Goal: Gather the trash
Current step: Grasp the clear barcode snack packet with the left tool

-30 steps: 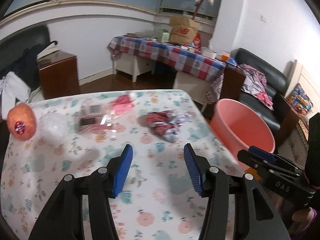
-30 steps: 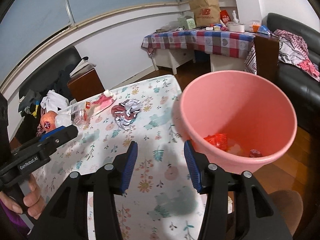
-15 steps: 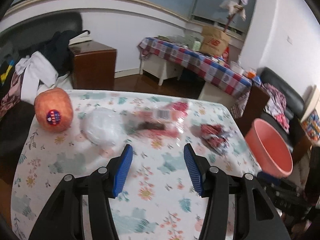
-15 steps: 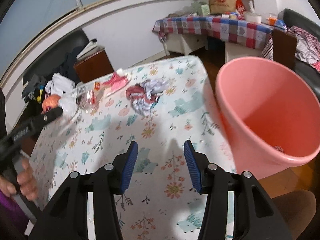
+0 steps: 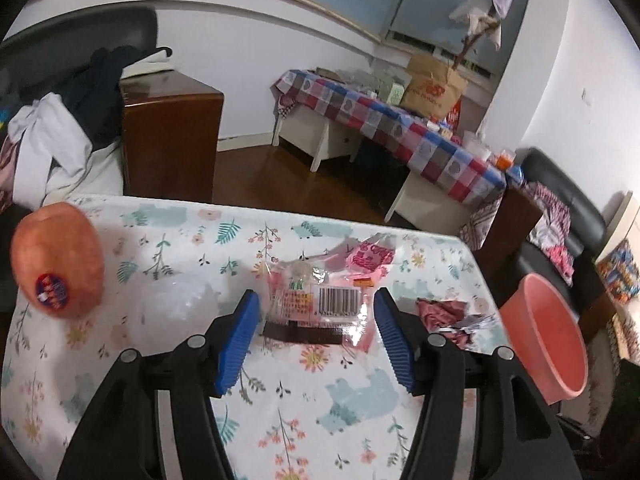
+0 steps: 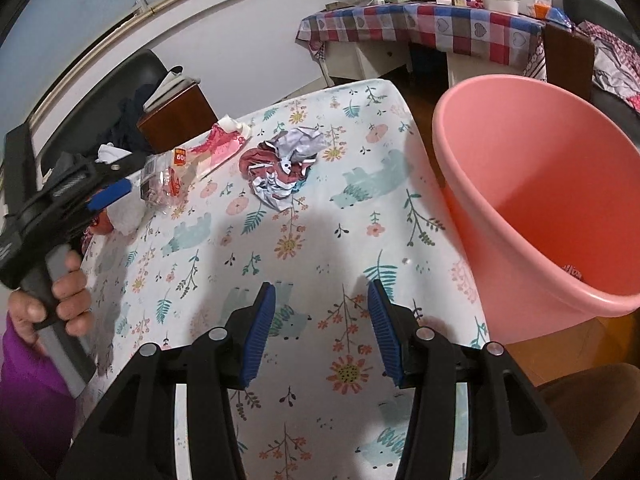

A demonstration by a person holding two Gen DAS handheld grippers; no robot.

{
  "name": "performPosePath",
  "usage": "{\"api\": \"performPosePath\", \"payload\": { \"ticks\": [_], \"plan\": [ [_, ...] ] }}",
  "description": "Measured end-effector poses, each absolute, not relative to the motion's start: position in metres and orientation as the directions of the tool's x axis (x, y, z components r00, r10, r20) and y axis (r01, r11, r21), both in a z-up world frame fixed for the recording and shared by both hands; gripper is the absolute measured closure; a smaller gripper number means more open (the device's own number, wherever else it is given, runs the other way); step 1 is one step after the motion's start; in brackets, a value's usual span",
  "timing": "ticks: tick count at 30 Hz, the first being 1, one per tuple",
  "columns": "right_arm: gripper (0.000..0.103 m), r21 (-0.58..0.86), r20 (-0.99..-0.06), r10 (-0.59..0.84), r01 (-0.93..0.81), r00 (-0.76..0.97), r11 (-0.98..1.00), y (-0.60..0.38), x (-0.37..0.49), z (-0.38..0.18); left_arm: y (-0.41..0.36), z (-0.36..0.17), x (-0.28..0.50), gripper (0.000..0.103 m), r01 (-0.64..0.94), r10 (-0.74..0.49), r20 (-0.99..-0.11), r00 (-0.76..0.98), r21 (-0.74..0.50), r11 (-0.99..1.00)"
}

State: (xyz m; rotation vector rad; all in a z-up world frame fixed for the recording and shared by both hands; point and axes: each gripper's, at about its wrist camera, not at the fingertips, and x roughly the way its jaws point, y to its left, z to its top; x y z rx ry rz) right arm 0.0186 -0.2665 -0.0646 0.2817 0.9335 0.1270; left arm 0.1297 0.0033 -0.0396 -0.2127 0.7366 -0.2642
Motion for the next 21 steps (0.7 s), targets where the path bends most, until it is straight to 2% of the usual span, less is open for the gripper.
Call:
{"api": "performPosePath", "payload": {
  "ticks": [6,9,13,16,21],
  "plan": [
    [0.054,0.272,-0.781,0.214,0.012,0.587,0.962,-0.263,0.019,-0.064,0.005,-0.063,0.137,0.045,0.166,-0.348,-0.646,0.68,-0.326,0.931],
    [0.052,0.251,-0.787,0.2,0.007,0.584,0.968,-0.259,0.02,-0.064,0.01,-0.064,0.138,0.049,0.18,-0.383,-0.623,0.682,-0.365,0.914],
    [0.05,0.214,-0.798,0.17,0.007,0.578,0.977,-0.252,0.022,-0.063,0.012,-0.066,0.138,0.064,0.171,-0.381,-0.629,0.677,-0.369,0.913],
    [0.05,0.247,-0.792,0.195,0.012,0.579,0.969,-0.251,0.026,-0.06,0.011,-0.065,0.136,0.078,0.18,-0.379,-0.636,0.672,-0.357,0.917],
    [0.05,0.244,-0.749,0.179,0.014,0.637,0.97,-0.253,0.041,-0.039,0.011,-0.056,0.13,0.082,0.2,-0.386,-0.617,0.686,-0.35,0.915]
  ]
}}
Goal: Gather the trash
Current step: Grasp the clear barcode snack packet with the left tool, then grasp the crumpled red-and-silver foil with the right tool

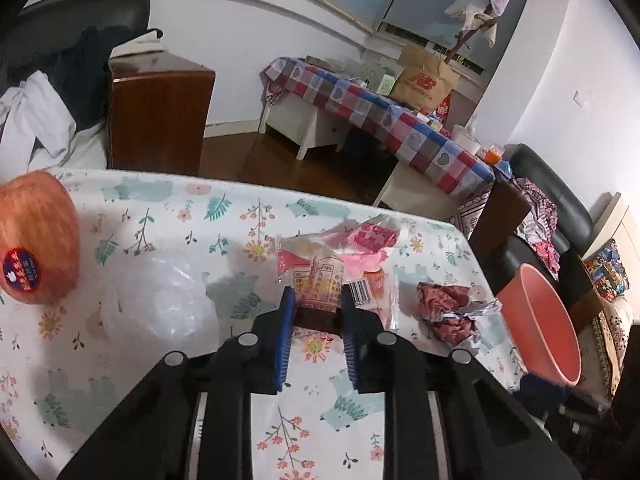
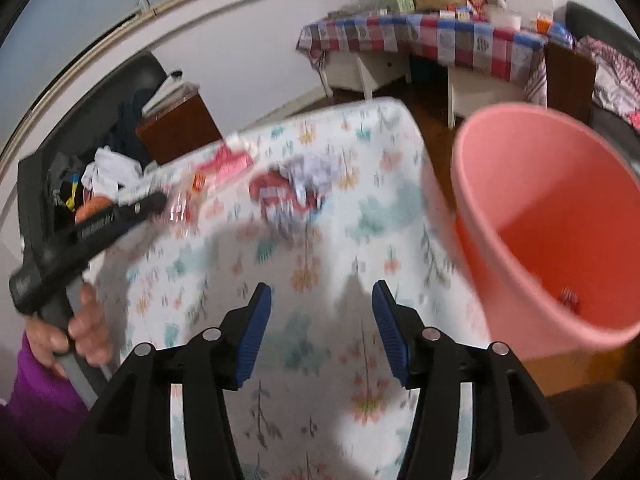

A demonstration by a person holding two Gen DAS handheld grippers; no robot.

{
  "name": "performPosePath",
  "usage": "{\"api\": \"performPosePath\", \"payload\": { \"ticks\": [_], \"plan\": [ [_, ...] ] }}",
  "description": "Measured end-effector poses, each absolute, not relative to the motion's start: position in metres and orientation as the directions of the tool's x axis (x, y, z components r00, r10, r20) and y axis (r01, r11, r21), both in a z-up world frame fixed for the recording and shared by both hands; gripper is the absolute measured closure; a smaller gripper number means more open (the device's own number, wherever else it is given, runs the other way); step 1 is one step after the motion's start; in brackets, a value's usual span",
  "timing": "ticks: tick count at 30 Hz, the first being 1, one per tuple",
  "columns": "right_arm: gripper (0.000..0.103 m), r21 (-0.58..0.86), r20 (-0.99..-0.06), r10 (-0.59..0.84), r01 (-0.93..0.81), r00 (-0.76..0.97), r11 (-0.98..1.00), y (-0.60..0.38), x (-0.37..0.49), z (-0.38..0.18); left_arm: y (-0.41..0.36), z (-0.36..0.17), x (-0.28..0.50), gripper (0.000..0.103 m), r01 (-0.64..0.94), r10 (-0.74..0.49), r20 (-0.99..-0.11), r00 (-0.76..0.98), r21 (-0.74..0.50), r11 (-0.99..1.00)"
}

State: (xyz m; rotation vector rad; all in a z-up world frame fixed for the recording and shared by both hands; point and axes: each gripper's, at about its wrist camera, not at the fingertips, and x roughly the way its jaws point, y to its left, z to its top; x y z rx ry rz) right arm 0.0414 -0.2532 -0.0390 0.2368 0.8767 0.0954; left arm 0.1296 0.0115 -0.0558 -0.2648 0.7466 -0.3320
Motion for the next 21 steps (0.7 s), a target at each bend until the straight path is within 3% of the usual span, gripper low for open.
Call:
{"api": "performPosePath", "payload": {
  "ticks": [6,11,20,21],
  "plan": [
    [0.05,0.201,-0.718,0.143,0.006,0.681,0.98,-0.256,0.083,-0.019,0.011,-0.041,0.121,0.083,0.253,-0.424,-0.57,0.703,-0.357,0.899],
    [0.05,0.251,-0.739,0.191,0.001,0.646,0.968,-0.253,0.115,-0.033,0.011,-0.043,0.122,0.083,0.265,-0.445,-0.576,0.686,-0.371,0.89],
    [0.05,0.204,-0.756,0.17,-0.019,0.632,0.979,-0.24,0.127,-0.046,0.013,-0.047,0.127,0.083,0.257,-0.451,-0.588,0.672,-0.386,0.886],
    [0.055,0.194,-0.755,0.167,-0.027,0.634,0.981,-0.238,0.123,-0.045,0.012,-0.047,0.127,0.083,0.257,-0.451,-0.59,0.67,-0.385,0.886]
  ]
}}
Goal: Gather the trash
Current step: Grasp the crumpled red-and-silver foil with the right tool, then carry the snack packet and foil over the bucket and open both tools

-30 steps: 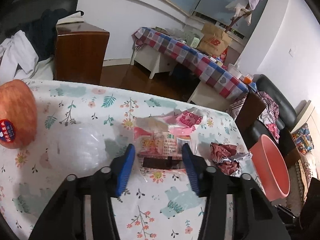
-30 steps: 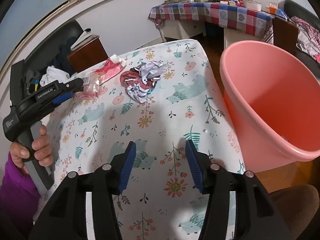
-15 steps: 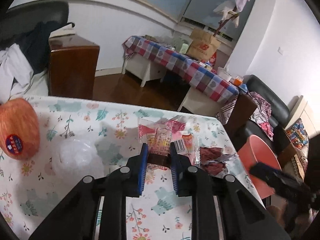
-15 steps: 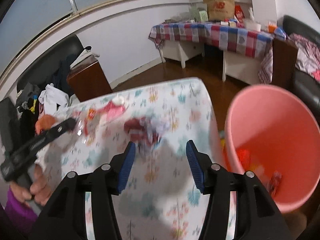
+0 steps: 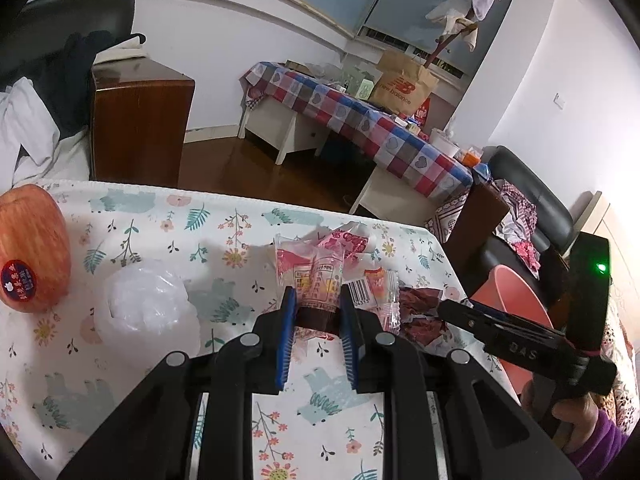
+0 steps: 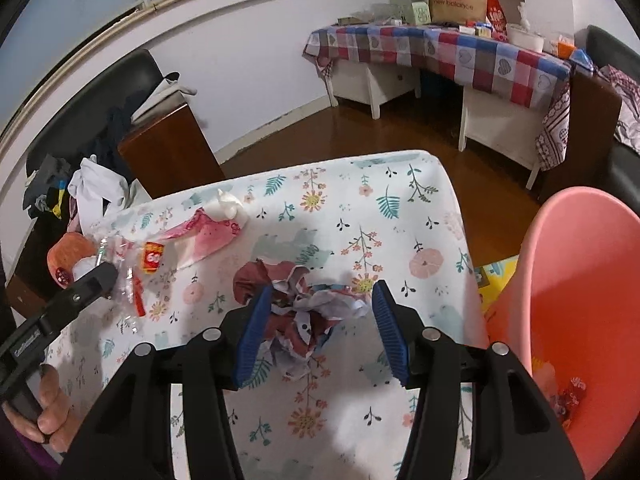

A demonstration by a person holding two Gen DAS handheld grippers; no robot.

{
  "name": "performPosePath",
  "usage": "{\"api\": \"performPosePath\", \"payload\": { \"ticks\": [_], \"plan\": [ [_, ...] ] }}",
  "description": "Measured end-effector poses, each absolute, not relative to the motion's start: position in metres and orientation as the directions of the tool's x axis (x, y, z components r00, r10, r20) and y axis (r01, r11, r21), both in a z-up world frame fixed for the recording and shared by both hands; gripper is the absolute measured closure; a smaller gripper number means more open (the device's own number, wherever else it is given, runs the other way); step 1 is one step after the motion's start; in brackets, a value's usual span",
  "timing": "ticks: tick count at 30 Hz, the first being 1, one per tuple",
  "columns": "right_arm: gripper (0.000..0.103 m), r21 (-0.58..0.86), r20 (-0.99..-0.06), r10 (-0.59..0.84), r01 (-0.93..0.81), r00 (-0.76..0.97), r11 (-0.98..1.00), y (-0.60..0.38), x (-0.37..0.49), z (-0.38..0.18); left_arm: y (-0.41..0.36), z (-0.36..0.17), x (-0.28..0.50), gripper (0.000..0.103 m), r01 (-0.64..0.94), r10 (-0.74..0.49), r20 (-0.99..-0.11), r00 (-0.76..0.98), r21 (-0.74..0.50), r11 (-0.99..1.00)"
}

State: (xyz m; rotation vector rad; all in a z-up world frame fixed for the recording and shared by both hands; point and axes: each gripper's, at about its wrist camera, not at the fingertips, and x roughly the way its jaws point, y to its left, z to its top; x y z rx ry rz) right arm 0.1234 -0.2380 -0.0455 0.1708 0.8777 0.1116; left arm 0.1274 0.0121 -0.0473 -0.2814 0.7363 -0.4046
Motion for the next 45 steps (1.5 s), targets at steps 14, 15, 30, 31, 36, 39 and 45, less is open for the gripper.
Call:
{"api": "performPosePath", "payload": {
  "ticks": [14,15,30,31,36,39,45],
  "plan": [
    [0.097,0.161,-0.732,0.181,-0.091,0.657,0.983,-0.219,0.082,-0.027,0.007,-0.049,0.128,0.083,0.272,-0.452,-0.59,0.669,-0.372,0.888],
    [0.097,0.164,-0.727,0.184,-0.093,0.662,0.982,-0.219,0.076,-0.024,0.007,-0.049,0.127,0.083,0.272,-0.454,-0.589,0.669,-0.374,0.886],
    [0.098,0.129,-0.628,0.095,-0.017,0.773,0.992,-0.255,0.006,0.025,-0.001,-0.036,0.104,0.083,0.34,-0.505,-0.506,0.699,-0.386,0.858],
    [0.098,0.13,-0.623,0.089,-0.009,0.777,0.991,-0.26,0.003,0.027,-0.003,-0.035,0.101,0.083,0.345,-0.506,-0.499,0.704,-0.383,0.857],
    [0.098,0.137,-0.588,0.032,0.06,0.808,0.989,-0.29,-0.019,0.039,-0.017,-0.029,0.085,0.083,0.353,-0.511,-0.484,0.71,-0.383,0.854],
    [0.098,0.148,-0.572,-0.002,0.106,0.82,0.983,-0.31,-0.03,0.045,-0.029,-0.02,0.072,0.083,0.377,-0.522,-0.474,0.709,-0.371,0.849],
    [0.098,0.18,-0.546,-0.059,0.186,0.836,0.966,-0.344,-0.045,0.051,-0.054,-0.001,0.051,0.083,0.43,-0.558,-0.455,0.694,-0.359,0.828]
  ]
}}
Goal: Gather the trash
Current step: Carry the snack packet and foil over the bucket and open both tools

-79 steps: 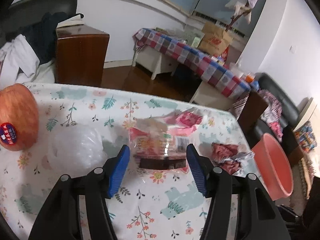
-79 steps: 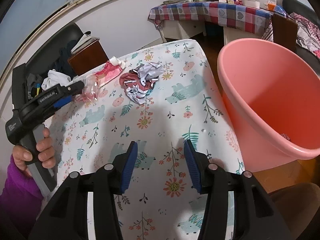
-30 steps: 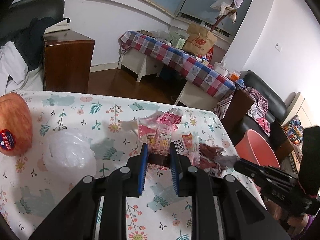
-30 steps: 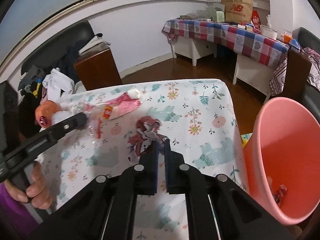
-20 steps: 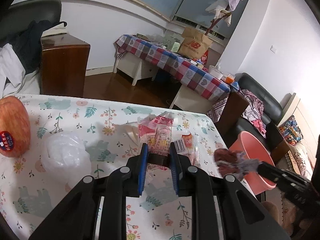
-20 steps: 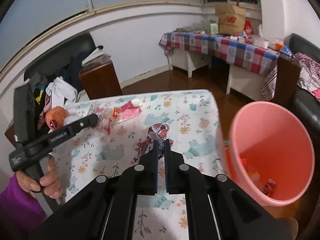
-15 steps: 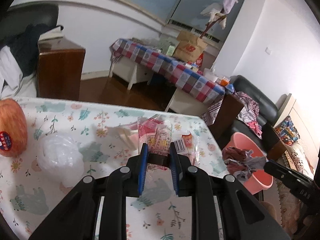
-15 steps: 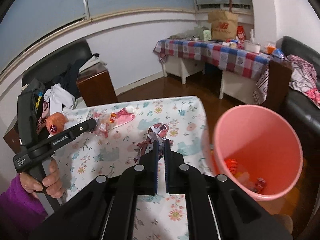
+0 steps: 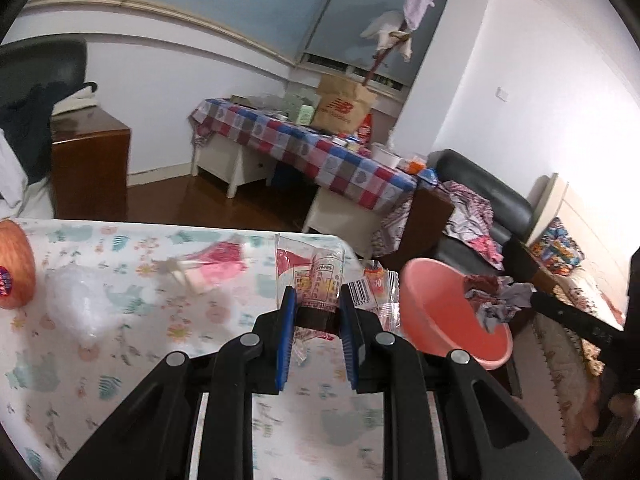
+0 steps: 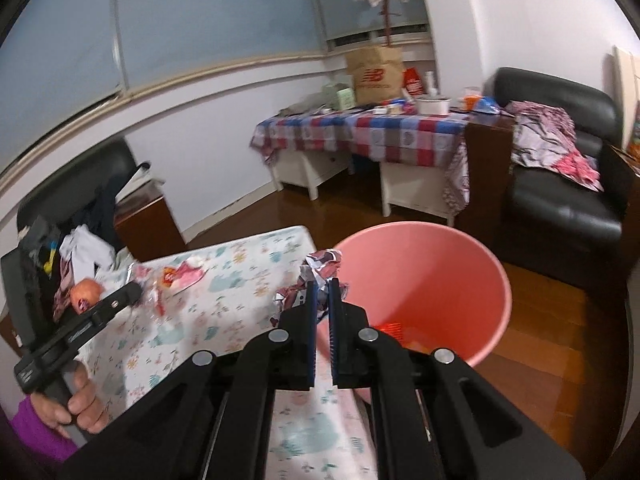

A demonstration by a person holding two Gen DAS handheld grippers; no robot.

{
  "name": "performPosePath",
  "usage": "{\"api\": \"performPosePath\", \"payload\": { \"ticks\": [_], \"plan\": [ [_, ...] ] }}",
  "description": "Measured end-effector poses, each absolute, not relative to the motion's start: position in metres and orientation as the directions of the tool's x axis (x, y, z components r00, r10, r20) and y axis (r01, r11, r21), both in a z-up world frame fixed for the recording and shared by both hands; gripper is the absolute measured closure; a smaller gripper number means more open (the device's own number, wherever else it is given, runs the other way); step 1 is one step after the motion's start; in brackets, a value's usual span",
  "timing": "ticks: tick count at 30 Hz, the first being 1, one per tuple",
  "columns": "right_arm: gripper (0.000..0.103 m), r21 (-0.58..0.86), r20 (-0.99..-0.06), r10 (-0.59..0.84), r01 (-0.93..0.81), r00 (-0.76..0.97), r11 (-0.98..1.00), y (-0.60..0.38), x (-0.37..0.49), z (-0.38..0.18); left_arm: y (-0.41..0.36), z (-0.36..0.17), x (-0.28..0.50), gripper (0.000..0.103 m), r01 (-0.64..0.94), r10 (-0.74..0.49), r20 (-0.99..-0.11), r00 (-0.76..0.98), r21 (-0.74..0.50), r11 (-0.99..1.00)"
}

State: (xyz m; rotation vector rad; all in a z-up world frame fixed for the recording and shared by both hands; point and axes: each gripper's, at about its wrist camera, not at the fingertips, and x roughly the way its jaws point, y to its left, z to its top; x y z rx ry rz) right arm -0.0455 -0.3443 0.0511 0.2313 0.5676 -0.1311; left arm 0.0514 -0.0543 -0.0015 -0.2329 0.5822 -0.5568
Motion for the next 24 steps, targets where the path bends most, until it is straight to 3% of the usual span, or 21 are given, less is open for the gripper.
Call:
{"api": "performPosePath", "payload": {
  "ticks": [11,24],
  "plan": [
    [0.098,0.229,-0.525,-0.102,0.256,0.845,0.939,-0.387,-0.069,0.039,-0.133,0.02,0.028,0.083,0.553,-0.615,-0.475,0.63,-0.283,0.784],
    [0.098,0.307,-0.537,-0.091,0.295,0.839,0.905,-0.43,-0.075,0.01,-0.227,0.011,0.016,0.083,0.646,-0.62,-0.556,0.553,-0.184,0.741]
  ]
}}
